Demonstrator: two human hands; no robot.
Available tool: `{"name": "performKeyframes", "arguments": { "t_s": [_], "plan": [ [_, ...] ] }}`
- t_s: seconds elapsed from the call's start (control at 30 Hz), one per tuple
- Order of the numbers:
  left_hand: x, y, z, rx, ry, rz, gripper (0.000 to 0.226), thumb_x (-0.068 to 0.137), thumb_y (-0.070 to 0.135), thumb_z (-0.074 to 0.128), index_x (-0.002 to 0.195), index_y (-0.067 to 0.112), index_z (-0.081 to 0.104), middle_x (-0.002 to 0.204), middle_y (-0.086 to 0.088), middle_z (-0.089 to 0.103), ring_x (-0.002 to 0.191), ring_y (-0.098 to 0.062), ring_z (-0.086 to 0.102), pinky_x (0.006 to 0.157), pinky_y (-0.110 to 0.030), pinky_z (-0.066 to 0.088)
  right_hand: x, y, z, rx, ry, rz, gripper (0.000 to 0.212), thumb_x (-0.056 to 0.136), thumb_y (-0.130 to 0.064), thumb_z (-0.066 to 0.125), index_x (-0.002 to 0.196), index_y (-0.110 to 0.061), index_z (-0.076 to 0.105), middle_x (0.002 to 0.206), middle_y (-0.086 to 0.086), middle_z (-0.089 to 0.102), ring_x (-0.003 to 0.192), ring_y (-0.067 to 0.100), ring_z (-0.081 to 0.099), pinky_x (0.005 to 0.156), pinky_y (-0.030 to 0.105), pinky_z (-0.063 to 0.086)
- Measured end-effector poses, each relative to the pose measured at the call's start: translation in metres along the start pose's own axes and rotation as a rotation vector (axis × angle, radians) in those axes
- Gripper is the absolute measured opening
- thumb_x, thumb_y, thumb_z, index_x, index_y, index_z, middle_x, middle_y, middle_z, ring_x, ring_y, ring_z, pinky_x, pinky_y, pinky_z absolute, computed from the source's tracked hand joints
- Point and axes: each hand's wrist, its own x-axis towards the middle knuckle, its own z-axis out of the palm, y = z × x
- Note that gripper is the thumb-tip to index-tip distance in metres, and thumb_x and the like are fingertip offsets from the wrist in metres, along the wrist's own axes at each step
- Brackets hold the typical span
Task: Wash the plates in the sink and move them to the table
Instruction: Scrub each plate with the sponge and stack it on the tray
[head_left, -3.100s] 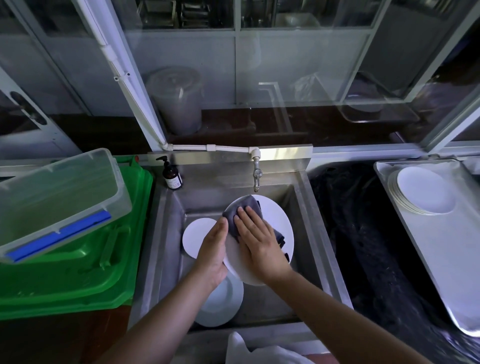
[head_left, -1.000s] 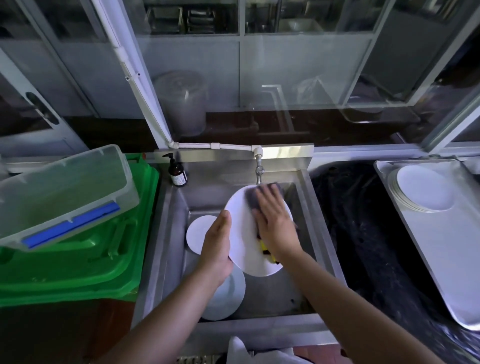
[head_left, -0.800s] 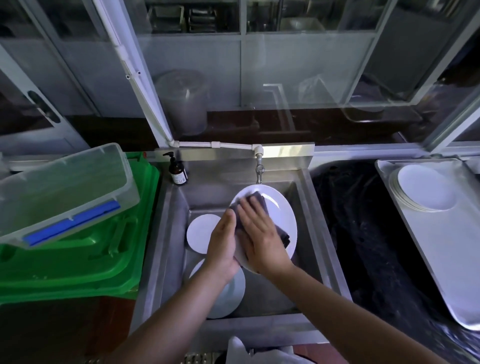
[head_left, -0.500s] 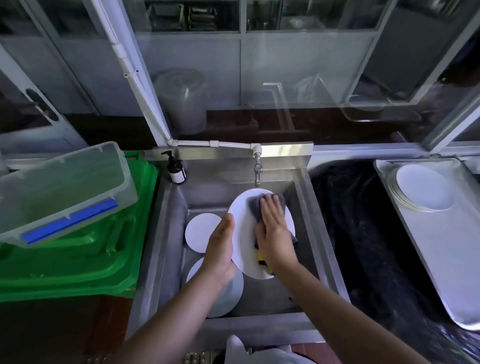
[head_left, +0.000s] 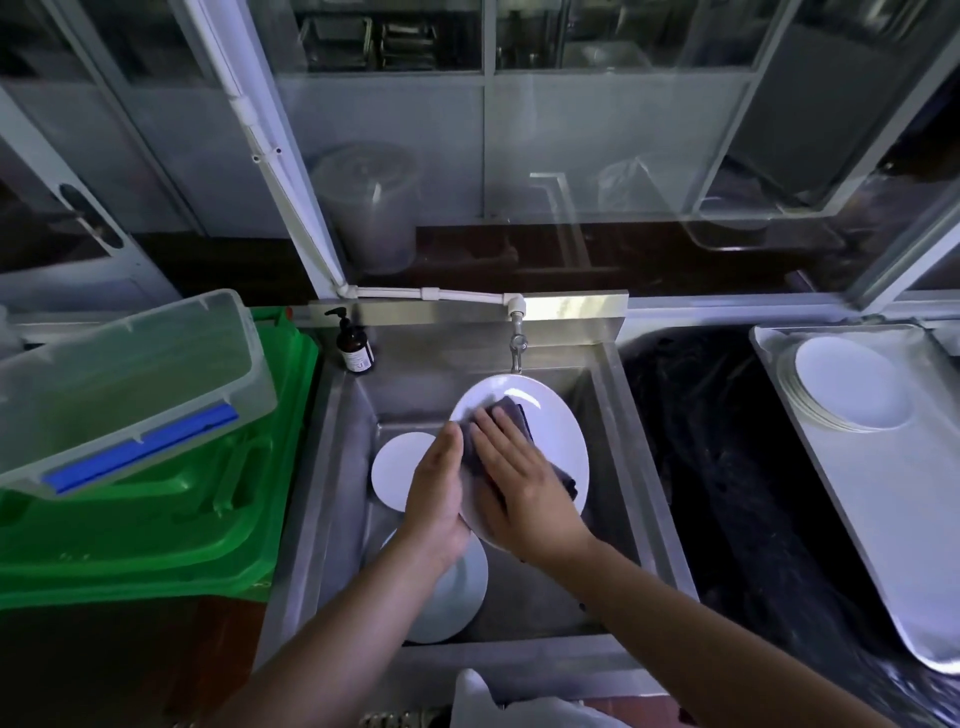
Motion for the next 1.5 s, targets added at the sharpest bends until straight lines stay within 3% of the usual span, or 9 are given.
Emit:
{"name": "performKeyframes", "arguments": {
  "t_s": [0.1,0.23,0.43,0.6,0.8,0.97,1.13,1.33,1.5],
  "plan": [
    [0.001,0.002,-0.006,0.092,0.059,-0.041,0.054,0.101,0.050,0.048,0.138,0.012,0.061,0.135,-0.010,0.067,0.125,-0.023,0.064,0.110,-0.046,0.047,-0.004,0.029,-0.015,-0.018,-0.026,0.062,0.054,0.097,-0.017,0.061,0.149,-0.012,0.048,0.162,0.003,0.035,0.154,0.023,0.022,0.121,0.046,0.031],
    [0.002,-0.001,0.002,0.139,0.121,-0.027,0.042,0.106,0.043,0.048,0.128,0.013,0.066,0.123,-0.008,0.074,0.118,-0.026,0.068,0.105,-0.048,0.052,0.005,0.026,-0.004,0.018,0.172,0.592,0.056,0.101,-0.024,0.055,0.154,-0.017,0.040,0.164,-0.010,0.018,0.155,0.009,-0.001,0.123,0.050,0.022],
    [0.008,0.000,-0.005,0.034,0.054,0.049,0.055,0.103,0.044,0.052,0.138,0.002,0.058,0.137,-0.016,0.065,0.129,-0.028,0.061,0.112,-0.045,0.047,-0.005,0.011,0.001,-0.041,0.054,-0.026,0.052,0.098,-0.020,0.065,0.146,-0.006,0.051,0.158,0.010,0.040,0.152,0.032,0.027,0.119,0.053,0.032],
    [0.009,0.002,0.001,0.106,0.106,0.064,0.047,0.098,0.046,0.057,0.128,0.011,0.066,0.128,-0.013,0.071,0.125,-0.034,0.063,0.106,-0.053,0.050,0.000,0.027,-0.003,-0.007,0.200,0.556,0.057,0.103,-0.045,0.046,0.156,-0.029,0.033,0.168,-0.010,0.013,0.157,0.017,0.000,0.121,0.054,0.028],
    [0.014,0.011,0.002,0.055,0.081,0.117,0.060,0.098,0.047,0.056,0.134,0.000,0.060,0.131,-0.019,0.067,0.127,-0.036,0.062,0.112,-0.053,0.045,-0.007,0.016,-0.002,-0.071,0.074,-0.033,0.047,0.103,-0.024,0.059,0.147,-0.011,0.050,0.161,0.010,0.036,0.152,0.035,0.024,0.121,0.051,0.030],
    [0.016,0.013,0.006,0.104,0.089,0.111,0.036,0.104,0.043,0.051,0.121,0.018,0.070,0.122,-0.007,0.074,0.119,-0.030,0.067,0.104,-0.056,0.051,0.005,0.022,-0.001,-0.043,0.210,0.540,0.057,0.104,-0.045,0.041,0.156,-0.022,0.035,0.166,-0.006,0.019,0.157,0.020,0.005,0.119,0.055,0.030],
    [0.019,0.021,-0.001,0.044,0.113,0.039,0.060,0.093,0.053,0.058,0.127,0.004,0.066,0.124,-0.020,0.071,0.121,-0.036,0.066,0.112,-0.061,0.042,-0.015,-0.002,0.001,-0.147,0.008,-0.089,0.047,0.106,-0.027,0.054,0.150,-0.012,0.046,0.162,0.008,0.034,0.152,0.034,0.025,0.119,0.051,0.031],
    [0.016,0.024,-0.001,0.079,0.126,0.041,0.044,0.105,0.048,0.047,0.132,0.017,0.064,0.125,-0.008,0.073,0.119,-0.031,0.067,0.103,-0.055,0.051,-0.012,0.025,-0.002,-0.137,0.165,0.464,0.051,0.107,-0.037,0.040,0.155,-0.022,0.036,0.165,-0.002,0.027,0.156,0.024,0.012,0.119,0.056,0.030],
    [0.019,0.024,-0.006,0.001,0.123,-0.002,0.059,0.088,0.058,0.064,0.123,0.011,0.068,0.127,-0.018,0.070,0.118,-0.036,0.066,0.107,-0.057,0.048,-0.032,-0.007,0.008,-0.138,-0.034,-0.027,0.048,0.105,-0.028,0.056,0.150,-0.014,0.047,0.162,0.006,0.035,0.153,0.031,0.025,0.119,0.047,0.033]
  ]
}}
